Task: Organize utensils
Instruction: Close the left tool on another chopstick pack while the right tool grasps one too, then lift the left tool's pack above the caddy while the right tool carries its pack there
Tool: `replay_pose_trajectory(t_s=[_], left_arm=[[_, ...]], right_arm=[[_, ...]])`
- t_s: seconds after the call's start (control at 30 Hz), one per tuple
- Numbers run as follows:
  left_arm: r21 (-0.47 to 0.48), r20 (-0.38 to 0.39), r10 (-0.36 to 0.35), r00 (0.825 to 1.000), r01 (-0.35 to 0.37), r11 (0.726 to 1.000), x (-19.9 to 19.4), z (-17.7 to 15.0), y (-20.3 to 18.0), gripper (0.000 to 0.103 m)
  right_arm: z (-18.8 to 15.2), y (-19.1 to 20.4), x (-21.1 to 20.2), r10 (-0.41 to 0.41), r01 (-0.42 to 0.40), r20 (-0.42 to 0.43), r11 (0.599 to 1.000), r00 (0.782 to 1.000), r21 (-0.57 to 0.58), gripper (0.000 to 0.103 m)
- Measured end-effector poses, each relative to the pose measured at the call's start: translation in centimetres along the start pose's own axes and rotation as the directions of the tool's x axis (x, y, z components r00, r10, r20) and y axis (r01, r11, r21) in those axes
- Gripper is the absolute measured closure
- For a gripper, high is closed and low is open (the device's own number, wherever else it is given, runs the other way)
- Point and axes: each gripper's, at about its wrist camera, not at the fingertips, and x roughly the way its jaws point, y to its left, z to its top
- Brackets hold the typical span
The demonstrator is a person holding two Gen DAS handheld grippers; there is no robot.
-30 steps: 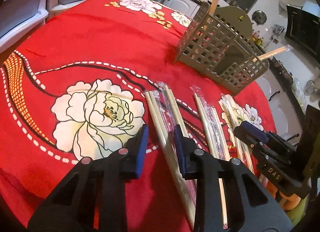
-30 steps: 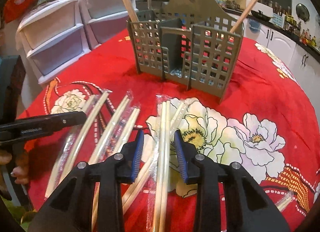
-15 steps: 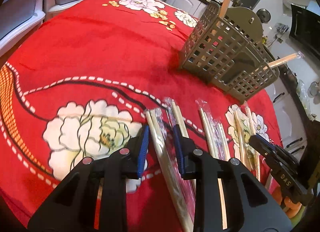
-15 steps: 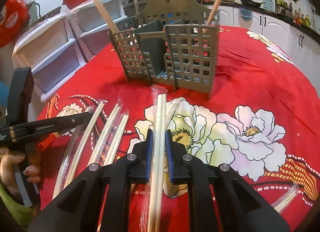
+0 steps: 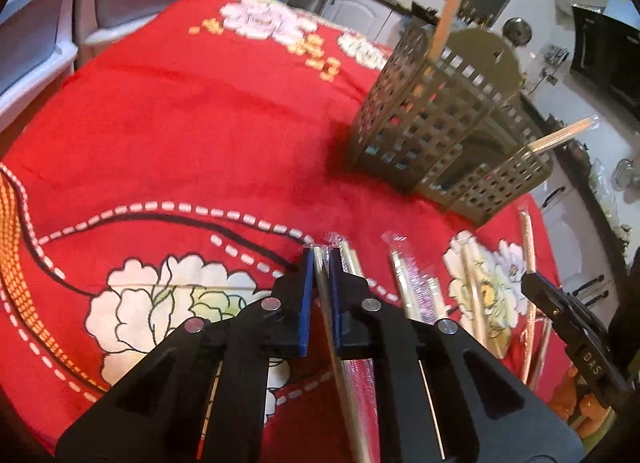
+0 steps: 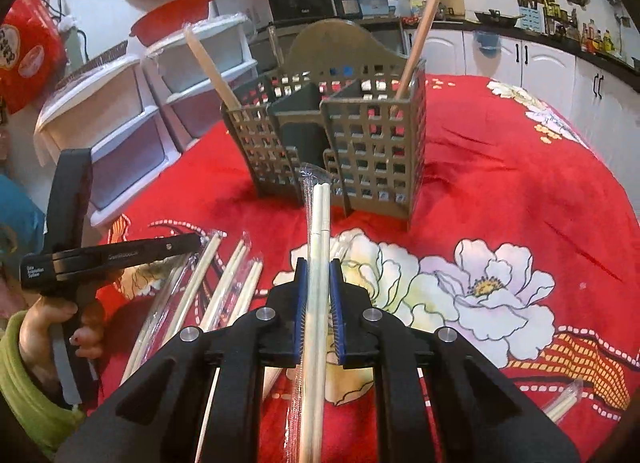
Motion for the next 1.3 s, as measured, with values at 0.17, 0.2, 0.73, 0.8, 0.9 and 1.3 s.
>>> replay_pose_trajectory(t_s=[0.17,0.2,0.73,0.8,0.9,1.3], left_arm=[[0.029,0.078,-0.018,0.997,0.016,0.999,-2.5,0.5,-1.1,0.101],[0.034,0.097,-0.024,0.995,0.021,0.999,-3.1,0.7,-1.4,0.101],[0.103,0.283,-0.119,0.952,0.093,0.99,-10.0,4.5,-5.6,0.102],[0.116,0.298,-0.134,0.945,0.104,0.988,-10.6,4.9,-6.1,0.102],[0.133,0.313,-0.148,0.938,0.111,0.985,-11.2,5.1,-6.8,0.102],[0.181,0.357,-0.187,0.915,0.128,0.975,-12.3,7.4,-9.6,0.102]], right_arm=[[0.7,0.0,-1.0,0.009,-0.01,0.041,1.0,0.999,0.006,0.092],[0.8,0.1,-1.2,0.012,-0.012,0.049,1.0,0.999,0.004,0.092],[3.3,0.7,-4.5,0.041,-0.041,0.181,0.999,0.983,-0.004,0.093],[3.7,0.9,-5.0,0.046,-0.046,0.2,0.999,0.979,-0.009,0.093],[4.2,0.9,-5.5,0.05,-0.048,0.226,0.999,0.973,-0.015,0.093],[7.0,0.3,-7.1,0.058,-0.056,0.325,0.998,0.944,-0.017,0.093]])
